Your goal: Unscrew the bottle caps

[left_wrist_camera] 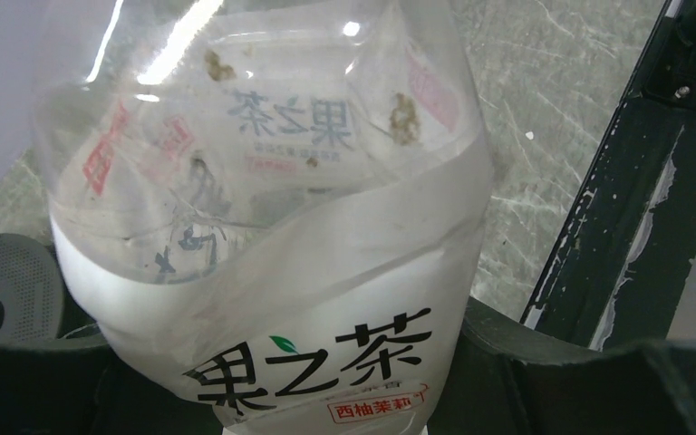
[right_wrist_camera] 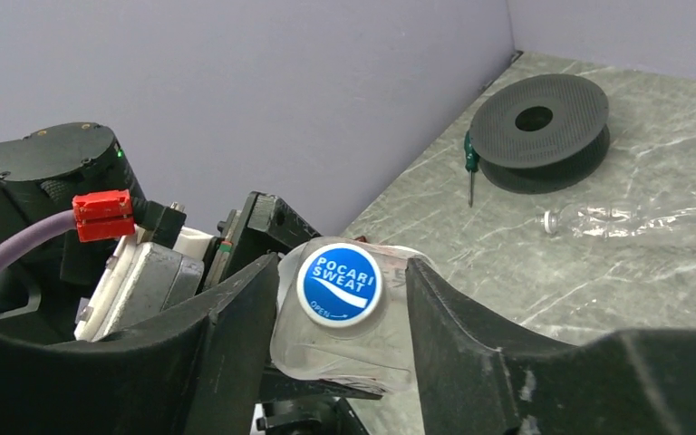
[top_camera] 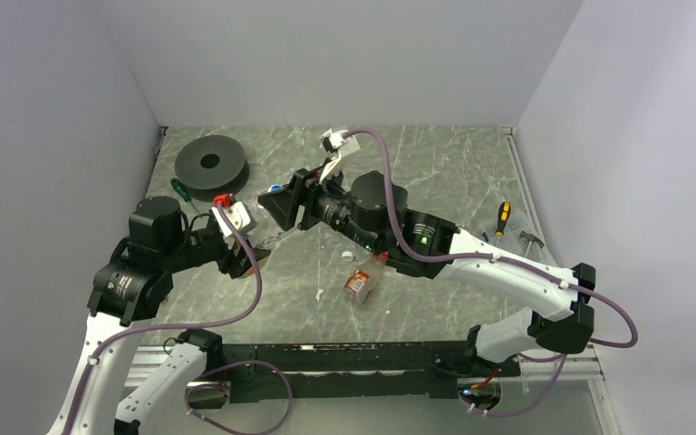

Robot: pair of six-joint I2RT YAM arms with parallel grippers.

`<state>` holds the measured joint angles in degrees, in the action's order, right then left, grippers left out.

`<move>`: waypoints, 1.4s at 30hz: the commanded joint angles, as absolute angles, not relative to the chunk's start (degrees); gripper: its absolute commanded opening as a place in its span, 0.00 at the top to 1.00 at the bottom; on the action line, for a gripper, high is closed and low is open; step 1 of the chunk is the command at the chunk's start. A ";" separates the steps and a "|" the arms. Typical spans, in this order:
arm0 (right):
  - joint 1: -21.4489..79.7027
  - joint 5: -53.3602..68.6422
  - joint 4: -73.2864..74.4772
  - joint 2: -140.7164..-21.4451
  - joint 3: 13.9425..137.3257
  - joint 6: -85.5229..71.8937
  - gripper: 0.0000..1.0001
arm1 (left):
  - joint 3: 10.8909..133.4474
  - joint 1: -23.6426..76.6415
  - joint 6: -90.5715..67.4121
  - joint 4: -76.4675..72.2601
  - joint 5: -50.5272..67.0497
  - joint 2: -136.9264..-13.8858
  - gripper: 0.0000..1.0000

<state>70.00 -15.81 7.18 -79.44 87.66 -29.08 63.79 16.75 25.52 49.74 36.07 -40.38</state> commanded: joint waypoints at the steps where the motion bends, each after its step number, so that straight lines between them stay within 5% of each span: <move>1: 70.64 -17.78 4.93 -80.96 91.02 -26.44 0.49 | 66.92 16.79 22.50 46.96 36.83 -41.48 0.57; 15: 70.77 -18.53 0.78 -79.40 90.28 -19.51 0.96 | 69.20 16.74 21.85 50.51 43.78 -42.26 0.57; 25: 69.31 10.87 -9.05 -72.06 83.98 -11.08 1.00 | 77.76 16.79 21.25 61.95 70.11 -48.08 0.54; 34: 66.65 29.60 -7.96 -71.55 83.87 -11.09 1.00 | 78.20 16.79 22.72 63.49 74.55 -47.89 0.52; 36: 65.96 27.80 -7.31 -71.29 83.58 -11.23 0.93 | 78.16 16.79 23.49 63.80 73.03 -47.78 0.52; 37: 65.80 24.90 -6.73 -70.95 83.32 -11.32 0.82 | 78.13 16.79 23.81 63.69 71.90 -47.67 0.52; 39: 65.83 14.25 -5.24 -70.47 83.15 -11.65 0.39 | 77.34 16.79 23.71 62.03 67.34 -47.12 0.52; 42: 65.91 1.76 -3.47 -70.17 83.65 -13.43 0.05 | 75.05 16.79 21.98 56.60 57.45 -45.26 0.53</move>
